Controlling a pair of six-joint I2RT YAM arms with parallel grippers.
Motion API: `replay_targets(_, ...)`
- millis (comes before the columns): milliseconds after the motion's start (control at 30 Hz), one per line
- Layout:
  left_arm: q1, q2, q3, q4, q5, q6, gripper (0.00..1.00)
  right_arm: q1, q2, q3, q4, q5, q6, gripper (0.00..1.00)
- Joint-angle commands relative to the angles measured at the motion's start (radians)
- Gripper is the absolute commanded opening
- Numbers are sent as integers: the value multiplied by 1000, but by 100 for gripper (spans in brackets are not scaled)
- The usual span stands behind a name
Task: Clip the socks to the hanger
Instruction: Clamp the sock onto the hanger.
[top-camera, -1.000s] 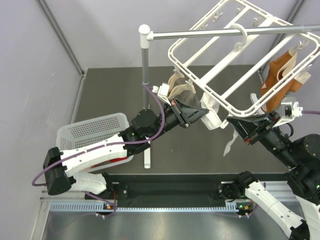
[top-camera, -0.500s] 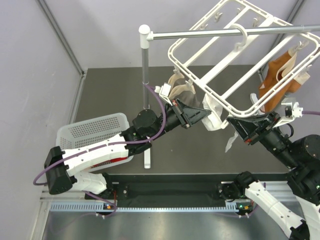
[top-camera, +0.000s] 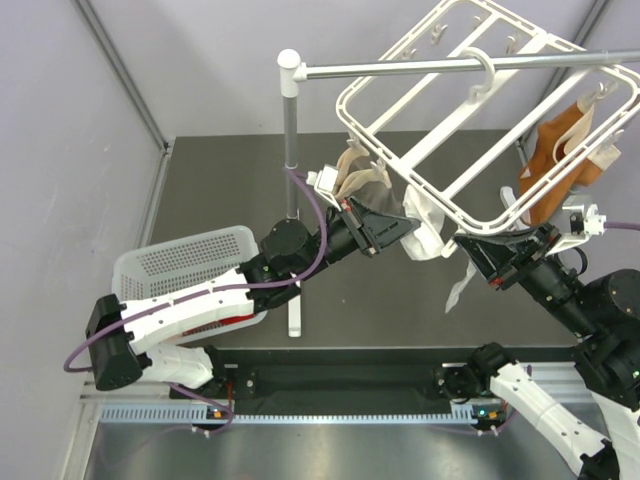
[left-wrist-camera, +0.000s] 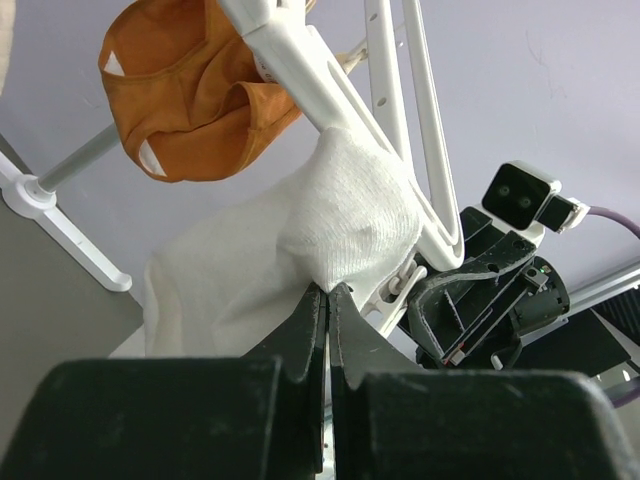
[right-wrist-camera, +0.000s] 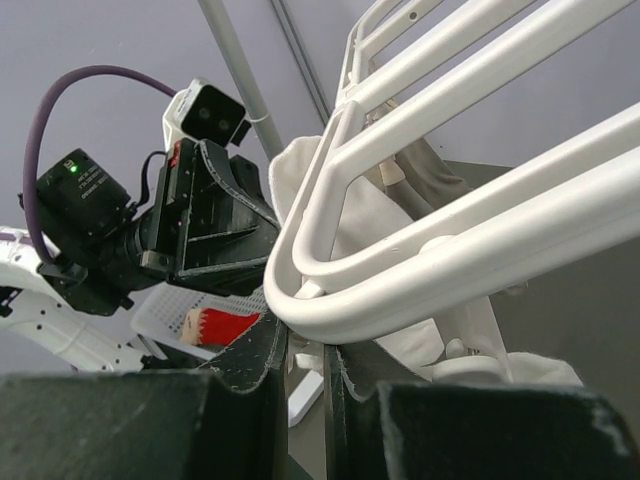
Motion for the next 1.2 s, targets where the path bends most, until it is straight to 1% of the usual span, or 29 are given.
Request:
replay_targets(0, -5, -40, -6, 75, 8, 1, 0, 2, 17, -9, -99, -22, 8, 0)
replay_targets(233, -4, -11, 8, 101, 9, -22, 0, 2, 14, -17, -93, -29, 14, 0)
replay_targets(267, -4, 3, 12, 108, 40, -28, 0, 2, 12, -18, -92, -29, 15, 0)
replay_targets(333, -5, 15, 20, 111, 54, -37, 0, 2, 12, -18, -92, -32, 18, 0)
replay_targets(500, -4, 24, 20, 124, 51, -40, 0, 2, 8, -20, -93, -30, 17, 0)
replay_targets(567, -4, 21, 22, 122, 40, -36, 0, 2, 6, -20, -93, -30, 17, 2)
replay_targets(700, -5, 20, 25, 124, 37, -32, 0, 2, 1, -20, -95, -30, 15, 16)
replay_targets(767, -4, 21, 29, 124, 37, -34, 0, 2, 3, -18, -95, -30, 15, 18)
replay_targets(867, -4, 24, 38, 122, 42, -36, 0, 2, 0, -18, -96, -27, 15, 25)
replay_targets(900, -4, 26, 38, 121, 43, -36, 0, 3, 0, -17, -95, -25, 15, 33)
replay_targets(1000, -4, 26, 45, 114, 46, -32, 0, 0, 3, -14, -95, -25, 15, 44)
replay_targets(1033, -4, 26, 45, 111, 46, -26, 0, 2, 3, -11, -95, -24, 15, 51)
replay_targets(1067, -4, 24, 45, 108, 48, -22, 0, 2, 3, -9, -98, -22, 14, 55)
replay_targets(1100, -5, 24, 46, 104, 49, -19, 0, 2, 3, -4, -99, -19, 14, 61)
replay_targets(1133, -4, 23, 51, 85, 51, -7, 0, 2, 1, -3, -102, -18, 11, 63)
replay_targets(1167, -4, 21, 54, 66, 46, 0, 4, 3, 1, 2, -107, -13, 8, 66)
